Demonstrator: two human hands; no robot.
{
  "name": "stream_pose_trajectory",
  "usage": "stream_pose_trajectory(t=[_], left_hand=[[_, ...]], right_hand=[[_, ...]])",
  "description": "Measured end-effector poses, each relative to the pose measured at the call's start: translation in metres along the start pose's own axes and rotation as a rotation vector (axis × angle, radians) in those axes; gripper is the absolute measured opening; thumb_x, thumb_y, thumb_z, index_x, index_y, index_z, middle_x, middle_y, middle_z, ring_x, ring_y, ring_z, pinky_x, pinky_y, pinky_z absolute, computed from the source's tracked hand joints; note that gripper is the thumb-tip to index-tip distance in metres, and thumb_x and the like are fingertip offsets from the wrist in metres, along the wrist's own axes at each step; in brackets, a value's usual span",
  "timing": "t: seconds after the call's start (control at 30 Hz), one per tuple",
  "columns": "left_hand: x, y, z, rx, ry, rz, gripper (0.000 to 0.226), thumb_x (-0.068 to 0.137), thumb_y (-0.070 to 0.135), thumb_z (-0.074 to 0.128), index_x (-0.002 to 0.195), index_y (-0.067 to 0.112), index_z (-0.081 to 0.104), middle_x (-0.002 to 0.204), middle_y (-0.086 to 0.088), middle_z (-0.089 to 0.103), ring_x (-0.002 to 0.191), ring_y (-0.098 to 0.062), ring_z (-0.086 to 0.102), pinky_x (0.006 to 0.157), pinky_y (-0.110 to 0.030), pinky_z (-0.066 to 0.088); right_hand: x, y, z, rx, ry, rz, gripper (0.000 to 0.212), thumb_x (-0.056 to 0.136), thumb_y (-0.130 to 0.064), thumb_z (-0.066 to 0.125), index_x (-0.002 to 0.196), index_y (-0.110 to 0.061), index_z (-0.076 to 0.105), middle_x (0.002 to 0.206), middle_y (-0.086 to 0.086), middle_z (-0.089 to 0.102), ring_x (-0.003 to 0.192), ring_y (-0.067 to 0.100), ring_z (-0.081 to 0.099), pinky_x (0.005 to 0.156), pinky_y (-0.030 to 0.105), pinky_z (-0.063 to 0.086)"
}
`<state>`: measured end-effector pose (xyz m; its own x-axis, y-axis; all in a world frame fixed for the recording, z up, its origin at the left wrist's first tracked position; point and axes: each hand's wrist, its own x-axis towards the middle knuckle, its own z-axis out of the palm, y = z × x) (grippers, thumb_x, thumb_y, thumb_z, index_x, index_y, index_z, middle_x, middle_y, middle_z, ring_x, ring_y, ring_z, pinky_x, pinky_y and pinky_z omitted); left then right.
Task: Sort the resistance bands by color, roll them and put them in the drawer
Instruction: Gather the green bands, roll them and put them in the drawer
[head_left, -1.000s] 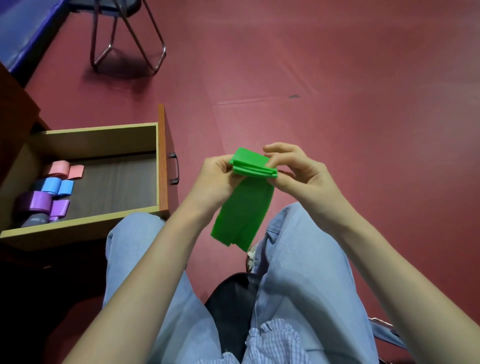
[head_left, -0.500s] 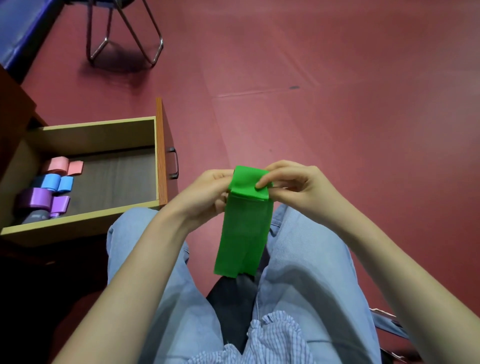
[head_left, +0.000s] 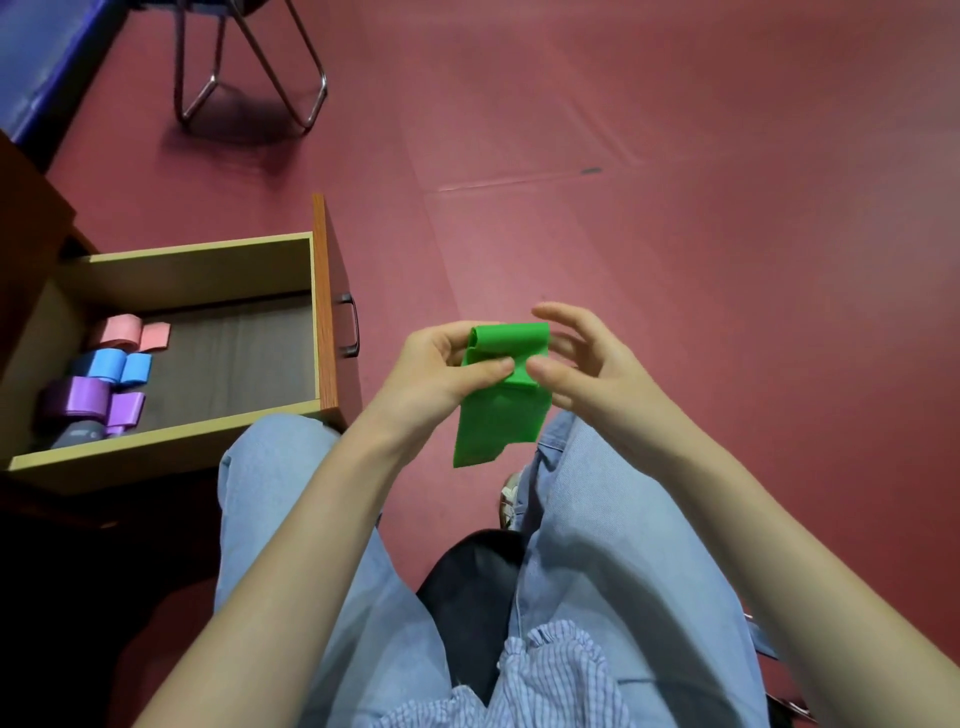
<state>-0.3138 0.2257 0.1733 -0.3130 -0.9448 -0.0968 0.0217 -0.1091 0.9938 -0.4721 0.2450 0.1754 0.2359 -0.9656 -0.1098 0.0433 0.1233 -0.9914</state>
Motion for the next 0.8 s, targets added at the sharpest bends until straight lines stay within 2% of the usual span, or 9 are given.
stream_pose_trajectory(t=[0.17,0.27,0.33,0.4,0.43,0.5,0.63,0.73,0.8], left_hand=[[-0.003,0.010,0.007,0.145,0.071,0.190,0.033,0.075,-0.009,0.062,0.095,0.017,0.062,0.072,0.015,0.066,0.067,0.010,0.058,0.068,-0.007,0.047],[-0.005,0.009,0.007,0.285,0.181,0.293,0.035,0.069,0.012,0.067,0.099,0.027,0.058,0.092,0.016,0.061,0.084,0.003,0.058,0.077,-0.012,0.046],[-0.007,0.006,0.001,0.248,0.158,0.227,0.045,0.074,0.017,0.069,0.112,0.028,0.049,0.102,0.016,0.057,0.096,0.000,0.056,0.081,-0.009,0.045],[-0.011,0.006,0.000,0.128,0.046,0.029,0.030,0.087,0.021,0.058,0.115,0.021,0.050,0.102,0.013,0.059,0.097,-0.004,0.058,0.082,-0.011,0.047],[-0.013,0.006,0.000,0.101,0.008,-0.068,0.018,0.091,0.026,0.049,0.107,0.020,0.055,0.098,0.011,0.061,0.096,-0.008,0.059,0.083,-0.014,0.048],[-0.014,0.002,0.004,0.100,0.017,-0.149,0.027,0.094,0.035,0.038,0.089,0.024,0.061,0.091,0.008,0.065,0.092,-0.012,0.061,0.090,-0.026,0.048],[-0.011,0.000,0.008,0.036,0.155,-0.111,0.031,0.097,0.032,0.034,0.087,0.027,0.062,0.097,0.001,0.066,0.104,-0.018,0.059,0.103,-0.042,0.042],[-0.008,-0.002,0.010,-0.058,0.145,-0.089,0.048,0.096,0.043,0.019,0.101,0.023,0.062,0.112,-0.006,0.064,0.113,-0.017,0.057,0.105,-0.036,0.039],[-0.007,-0.003,0.013,-0.106,0.100,-0.087,0.062,0.094,0.048,0.011,0.107,0.017,0.062,0.112,-0.008,0.065,0.104,-0.012,0.060,0.097,-0.027,0.044]], right_hand=[[0.005,-0.004,0.008,-0.115,-0.017,0.002,0.026,0.082,0.002,0.059,0.099,-0.018,0.060,0.087,0.007,0.067,0.074,0.006,0.066,0.069,0.023,0.055],[0.008,-0.008,0.010,-0.079,0.023,-0.089,0.029,0.080,0.007,0.058,0.093,-0.020,0.061,0.082,-0.001,0.068,0.072,0.005,0.065,0.067,0.019,0.055],[0.010,-0.010,0.011,-0.027,0.067,-0.138,0.030,0.080,0.009,0.058,0.090,-0.019,0.061,0.074,-0.009,0.070,0.070,0.003,0.065,0.065,0.020,0.055],[0.012,-0.012,0.011,-0.018,0.119,-0.192,0.029,0.079,0.010,0.057,0.086,-0.018,0.061,0.066,-0.013,0.069,0.066,0.001,0.063,0.063,0.019,0.055],[0.013,-0.014,0.011,-0.022,0.140,-0.224,0.028,0.079,0.010,0.058,0.083,-0.017,0.060,0.063,-0.014,0.067,0.064,-0.001,0.061,0.062,0.017,0.054],[0.014,-0.016,0.013,-0.046,0.174,-0.298,0.028,0.077,0.011,0.059,0.078,-0.016,0.060,0.061,-0.018,0.066,0.063,-0.005,0.060,0.061,0.012,0.049],[0.015,-0.010,0.016,-0.099,0.213,-0.356,0.033,0.073,0.015,0.060,0.076,-0.018,0.062,0.066,-0.022,0.068,0.069,-0.007,0.061,0.066,0.009,0.046],[0.016,-0.004,0.018,-0.085,0.232,-0.359,0.032,0.068,0.006,0.061,0.073,-0.025,0.066,0.072,-0.020,0.069,0.077,-0.005,0.062,0.072,0.012,0.048],[0.016,-0.002,0.019,-0.046,0.249,-0.348,0.032,0.066,0.004,0.061,0.070,-0.027,0.069,0.078,-0.017,0.070,0.081,-0.003,0.062,0.077,0.014,0.049]])
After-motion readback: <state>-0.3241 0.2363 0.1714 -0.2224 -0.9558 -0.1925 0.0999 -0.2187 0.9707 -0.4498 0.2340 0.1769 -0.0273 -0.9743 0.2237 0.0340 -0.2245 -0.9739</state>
